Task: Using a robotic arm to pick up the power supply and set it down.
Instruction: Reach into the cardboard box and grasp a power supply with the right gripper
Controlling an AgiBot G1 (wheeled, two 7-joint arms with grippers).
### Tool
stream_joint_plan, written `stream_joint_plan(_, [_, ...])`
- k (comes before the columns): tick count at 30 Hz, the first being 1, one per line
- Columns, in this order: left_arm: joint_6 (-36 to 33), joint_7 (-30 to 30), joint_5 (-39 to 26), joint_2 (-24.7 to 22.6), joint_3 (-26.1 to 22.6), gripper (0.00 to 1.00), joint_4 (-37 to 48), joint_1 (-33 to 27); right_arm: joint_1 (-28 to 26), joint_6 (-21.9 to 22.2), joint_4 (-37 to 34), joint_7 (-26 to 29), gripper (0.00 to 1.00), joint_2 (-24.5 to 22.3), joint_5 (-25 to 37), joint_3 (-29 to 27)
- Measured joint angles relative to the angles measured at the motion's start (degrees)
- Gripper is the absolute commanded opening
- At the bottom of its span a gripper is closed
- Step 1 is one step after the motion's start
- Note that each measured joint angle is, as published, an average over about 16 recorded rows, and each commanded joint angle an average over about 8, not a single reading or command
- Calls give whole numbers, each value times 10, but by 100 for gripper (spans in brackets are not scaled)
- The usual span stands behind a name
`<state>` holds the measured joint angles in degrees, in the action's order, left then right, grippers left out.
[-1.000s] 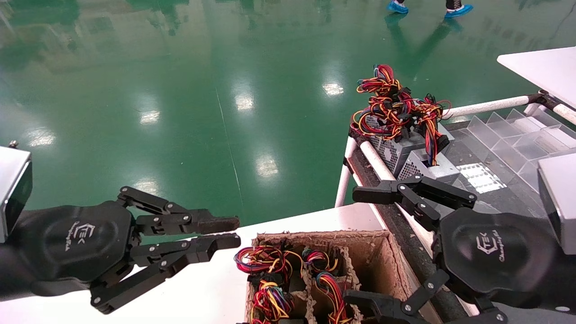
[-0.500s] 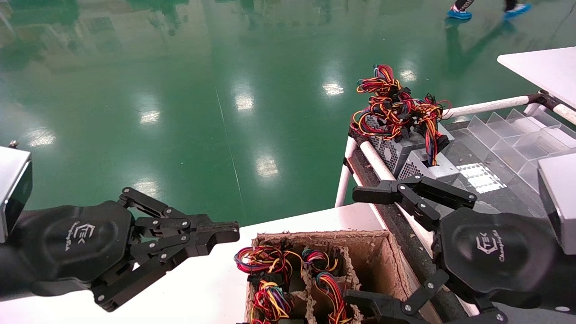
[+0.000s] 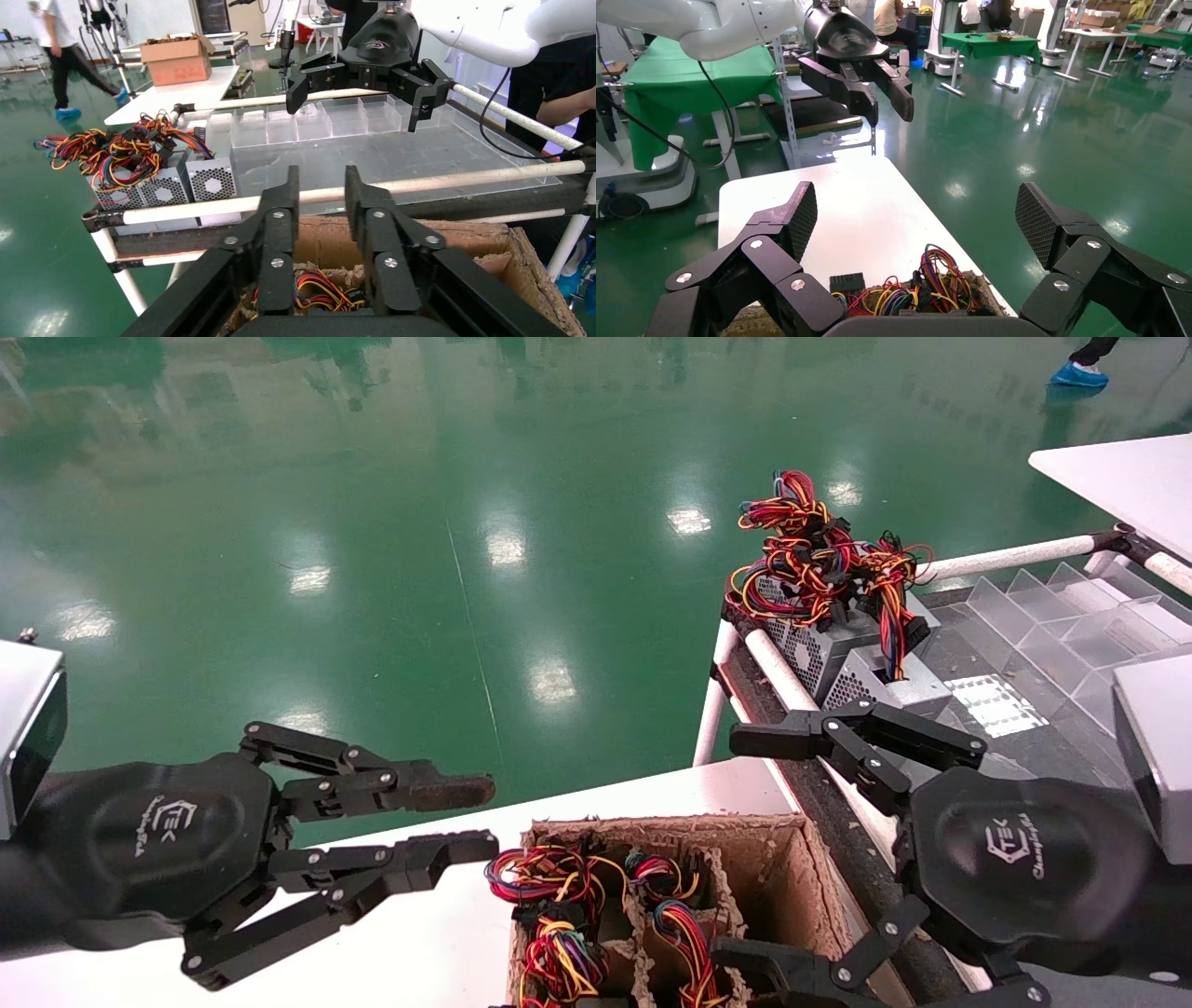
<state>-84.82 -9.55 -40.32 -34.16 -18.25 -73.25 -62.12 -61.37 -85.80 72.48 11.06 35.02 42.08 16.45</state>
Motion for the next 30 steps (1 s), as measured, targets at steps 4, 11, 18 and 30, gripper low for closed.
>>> stream_joint_plan(4, [0,0,0,0,0,100,0,0,1,-3,-14,4,100,-1,8,6])
stream_joint_plan(11, [0,0,0,0,0,100,0,0,-6,-11,-56,15,100,6,52,34])
stream_joint_plan(18, [0,0,0,0,0,100,0,0,-33,-22,-119,9,100,36,123,77])
stream_joint_plan(30, [0,0,0,0,-1,100,0,0,-84,-41,-239,-39,0,110,193,143])
